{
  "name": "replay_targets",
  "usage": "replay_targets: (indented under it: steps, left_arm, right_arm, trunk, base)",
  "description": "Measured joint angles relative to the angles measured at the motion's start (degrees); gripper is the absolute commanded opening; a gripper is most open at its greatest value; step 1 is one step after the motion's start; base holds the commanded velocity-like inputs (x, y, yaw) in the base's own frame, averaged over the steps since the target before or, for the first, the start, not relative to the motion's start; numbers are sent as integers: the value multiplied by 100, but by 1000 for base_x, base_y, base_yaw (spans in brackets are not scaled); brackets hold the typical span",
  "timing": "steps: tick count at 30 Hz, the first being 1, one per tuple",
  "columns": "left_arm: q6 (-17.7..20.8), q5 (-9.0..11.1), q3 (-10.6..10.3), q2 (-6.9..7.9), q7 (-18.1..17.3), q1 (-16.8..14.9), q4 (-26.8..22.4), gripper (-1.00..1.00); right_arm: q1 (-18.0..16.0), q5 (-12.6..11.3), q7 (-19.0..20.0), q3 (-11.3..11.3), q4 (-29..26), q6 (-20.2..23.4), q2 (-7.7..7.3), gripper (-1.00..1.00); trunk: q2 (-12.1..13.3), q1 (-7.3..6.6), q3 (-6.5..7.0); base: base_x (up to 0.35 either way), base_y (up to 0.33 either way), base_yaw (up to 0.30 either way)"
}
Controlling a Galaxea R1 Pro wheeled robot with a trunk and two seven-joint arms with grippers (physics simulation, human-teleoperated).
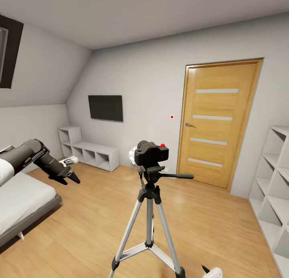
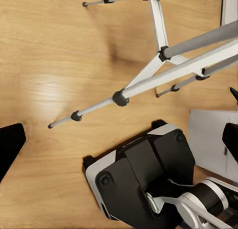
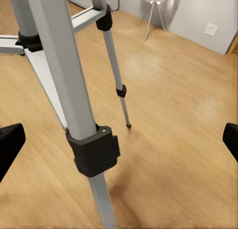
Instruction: Attach the digital camera to the camera tripod in the bedroom.
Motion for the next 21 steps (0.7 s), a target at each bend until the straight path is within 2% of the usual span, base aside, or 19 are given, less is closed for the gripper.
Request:
replay_targets:
  steps: [6, 7, 9, 10, 15, 17, 21]
  left_arm:
    - [11, -11, 8, -2, 820, 328, 111, 100]
    - [9, -23, 7, -4, 1078, 460, 223, 100]
    - [12, -17, 9, -21, 1359, 615, 412, 100]
    - [14, -12, 8, -82, 1523, 757, 664, 100]
    - [-522, 122, 17, -334, 1703, 1195, 1497, 100]
    - [-701, 154, 18, -398, 1759, 1323, 1671, 100]
    - [-1016, 197, 21, -473, 2152, 1729, 1880, 100]
  right_arm:
    - [202, 5, 3, 3, 118, -105, -118, 100]
    - [319, 10, 4, 9, 133, -119, -147, 100]
    - [479, 11, 2, 9, 147, -131, -174, 100]
    - [656, 17, -4, 15, 156, -129, -187, 100]
    - [1005, 4, -26, -1, 163, -76, -225, 100]
    - [1076, 5, -32, -2, 165, -4, -246, 100]
    - [1289, 9, -94, 2, 166, 361, -317, 100]
  trunk:
    - [0, 0, 0]
    - [0, -1, -2]
    - [0, -1, -1]
    - [0, -1, -3]
    - [0, 0, -1]
    - [0, 0, -1]
    - [0, 0, -1]
  base:
    - [0, 0, 0]
    - [0, 0, 0]
    - [0, 0, 0]
    - [0, 0, 0]
    - [0, 0, 0]
    - [0, 0, 0]
    - [0, 0, 0]
